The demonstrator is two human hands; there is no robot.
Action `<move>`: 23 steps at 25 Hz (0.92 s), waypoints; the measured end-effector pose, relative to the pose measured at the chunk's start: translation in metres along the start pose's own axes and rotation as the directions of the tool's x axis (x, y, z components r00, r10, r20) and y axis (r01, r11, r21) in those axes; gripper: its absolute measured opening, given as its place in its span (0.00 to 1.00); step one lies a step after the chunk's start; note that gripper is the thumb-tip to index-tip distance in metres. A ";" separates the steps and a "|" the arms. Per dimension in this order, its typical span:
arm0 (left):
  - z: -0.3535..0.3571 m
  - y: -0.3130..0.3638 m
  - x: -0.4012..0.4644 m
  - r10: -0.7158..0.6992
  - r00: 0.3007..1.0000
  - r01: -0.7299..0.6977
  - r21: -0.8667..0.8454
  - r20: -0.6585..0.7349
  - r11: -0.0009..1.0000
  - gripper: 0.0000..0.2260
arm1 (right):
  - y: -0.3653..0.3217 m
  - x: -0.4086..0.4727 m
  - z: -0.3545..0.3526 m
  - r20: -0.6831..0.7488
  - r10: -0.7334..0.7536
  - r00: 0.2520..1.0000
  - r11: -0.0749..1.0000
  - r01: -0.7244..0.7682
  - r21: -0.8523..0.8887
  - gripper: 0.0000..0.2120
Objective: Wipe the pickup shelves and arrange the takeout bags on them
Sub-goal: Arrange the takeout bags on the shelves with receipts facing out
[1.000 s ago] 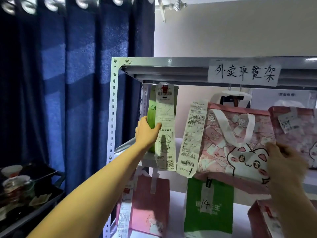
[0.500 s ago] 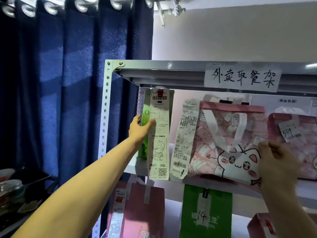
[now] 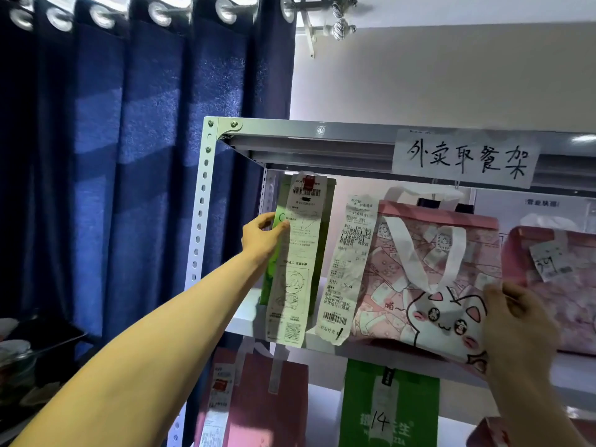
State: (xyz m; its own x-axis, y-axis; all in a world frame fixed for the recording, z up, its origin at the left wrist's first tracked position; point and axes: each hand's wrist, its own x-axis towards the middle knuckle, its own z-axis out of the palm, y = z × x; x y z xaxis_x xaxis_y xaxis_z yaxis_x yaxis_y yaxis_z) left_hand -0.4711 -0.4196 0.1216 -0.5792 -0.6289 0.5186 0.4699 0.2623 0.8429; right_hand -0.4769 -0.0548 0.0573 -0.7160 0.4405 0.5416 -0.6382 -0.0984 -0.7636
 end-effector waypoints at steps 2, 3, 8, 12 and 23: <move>0.004 0.000 0.001 0.009 0.999 -0.010 -0.033 -0.041 0.999 0.09 | 0.000 -0.001 0.000 -0.010 -0.022 1.000 1.000 0.022 0.001 0.01; 0.006 0.001 -0.001 0.011 0.998 -0.014 -0.039 -0.068 0.999 0.07 | 0.000 -0.002 0.001 -0.009 -0.032 0.999 0.999 0.032 -0.002 0.02; -0.011 0.012 -0.020 -0.012 0.979 -0.001 -0.062 -0.206 0.998 0.02 | 0.008 -0.005 0.012 -0.020 -0.045 0.999 0.999 0.045 -0.012 0.05; -0.041 0.028 -0.046 -0.005 0.983 -0.018 -0.123 -0.182 0.992 0.04 | 0.014 -0.009 0.032 -0.017 0.043 0.999 0.999 -0.042 0.019 0.02; -0.121 0.067 -0.128 -0.064 0.983 0.030 -0.198 -0.170 0.980 0.04 | 0.031 -0.028 0.115 0.107 0.128 0.986 0.991 -0.124 -0.046 0.08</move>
State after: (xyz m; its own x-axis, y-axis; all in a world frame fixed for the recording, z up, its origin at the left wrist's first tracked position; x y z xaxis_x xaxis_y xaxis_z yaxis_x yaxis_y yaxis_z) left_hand -0.2852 -0.4105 0.0940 -0.4861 -0.7599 0.4315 0.5751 0.0935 0.8127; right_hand -0.5096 -0.1729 0.0588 -0.8178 0.3263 0.4740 -0.5312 -0.1113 -0.8399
